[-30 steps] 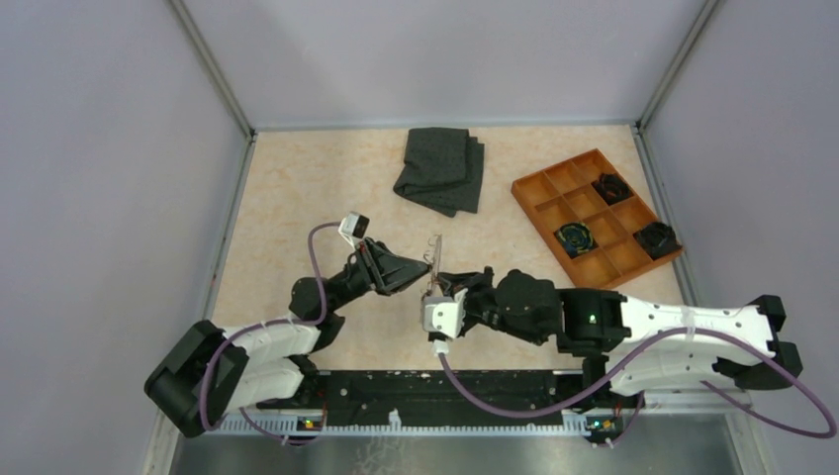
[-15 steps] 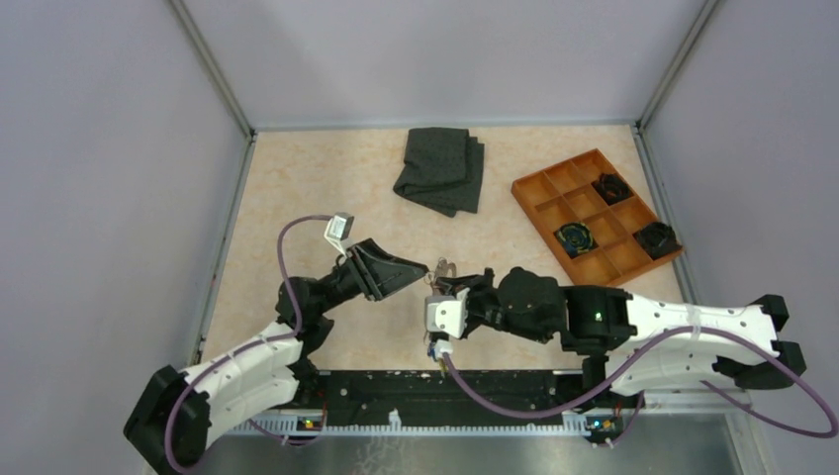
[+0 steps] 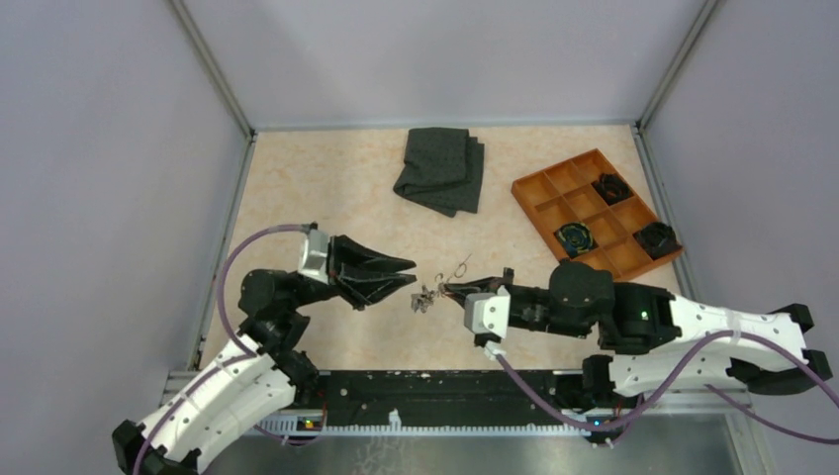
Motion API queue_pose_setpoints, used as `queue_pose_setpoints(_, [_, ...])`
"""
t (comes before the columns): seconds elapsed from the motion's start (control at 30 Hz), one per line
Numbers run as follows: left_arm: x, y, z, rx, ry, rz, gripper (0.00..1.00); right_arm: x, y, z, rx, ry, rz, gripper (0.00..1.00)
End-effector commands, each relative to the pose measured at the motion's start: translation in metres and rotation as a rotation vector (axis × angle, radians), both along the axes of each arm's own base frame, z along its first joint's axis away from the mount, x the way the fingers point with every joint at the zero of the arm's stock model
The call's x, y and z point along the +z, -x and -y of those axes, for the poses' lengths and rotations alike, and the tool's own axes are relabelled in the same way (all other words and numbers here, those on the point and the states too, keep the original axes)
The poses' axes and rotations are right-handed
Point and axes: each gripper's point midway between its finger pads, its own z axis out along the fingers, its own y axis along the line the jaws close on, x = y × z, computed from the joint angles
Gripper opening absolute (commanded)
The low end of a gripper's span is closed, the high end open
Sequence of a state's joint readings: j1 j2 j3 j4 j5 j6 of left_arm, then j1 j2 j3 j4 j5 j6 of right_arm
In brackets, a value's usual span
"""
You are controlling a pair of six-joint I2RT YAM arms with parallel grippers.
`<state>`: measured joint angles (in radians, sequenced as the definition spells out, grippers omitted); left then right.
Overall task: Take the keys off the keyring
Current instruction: Remove the key from the keyring.
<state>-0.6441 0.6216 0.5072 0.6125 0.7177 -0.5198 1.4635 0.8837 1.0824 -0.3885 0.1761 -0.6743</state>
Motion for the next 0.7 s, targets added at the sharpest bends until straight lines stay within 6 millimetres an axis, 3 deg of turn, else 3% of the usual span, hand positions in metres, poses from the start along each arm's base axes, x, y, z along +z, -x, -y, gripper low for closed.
queue_pose_setpoints(0.0, [0.045, 0.036, -0.011, -0.049, 0.007, 0.449, 0.36, 0.067, 0.031, 0.004, 0.158, -0.212, -0.042, 0.0])
queue_pose_setpoints(0.23, [0.076, 0.074, -0.006, -0.334, -0.039, 0.62, 0.42, 0.082, 0.066, 0.004, 0.336, -0.241, -0.122, 0.0])
queue_pose_setpoints(0.37, [0.083, 0.08, 0.0, -0.419, -0.022, 0.607, 0.48, 0.082, 0.075, 0.003, 0.373, -0.232, -0.165, 0.0])
queue_pose_setpoints(0.67, [0.077, 0.088, 0.02, -0.575, -0.065, 0.49, 0.54, 0.079, 0.089, 0.003, 0.434, -0.193, -0.233, 0.0])
